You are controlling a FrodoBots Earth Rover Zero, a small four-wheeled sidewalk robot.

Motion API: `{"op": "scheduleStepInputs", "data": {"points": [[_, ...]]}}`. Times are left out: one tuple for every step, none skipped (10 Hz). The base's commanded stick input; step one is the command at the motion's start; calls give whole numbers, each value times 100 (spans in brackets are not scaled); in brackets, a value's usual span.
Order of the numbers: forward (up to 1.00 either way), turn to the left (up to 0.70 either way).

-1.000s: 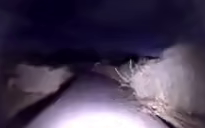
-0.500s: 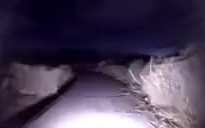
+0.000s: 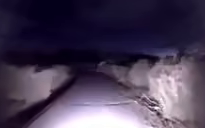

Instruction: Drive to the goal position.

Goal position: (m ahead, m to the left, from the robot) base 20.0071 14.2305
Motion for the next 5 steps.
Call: {"op": "scheduleStepInputs", "data": {"points": [[85, 0], [85, 0], [85, 0], [85, 0], [85, 0]]}}
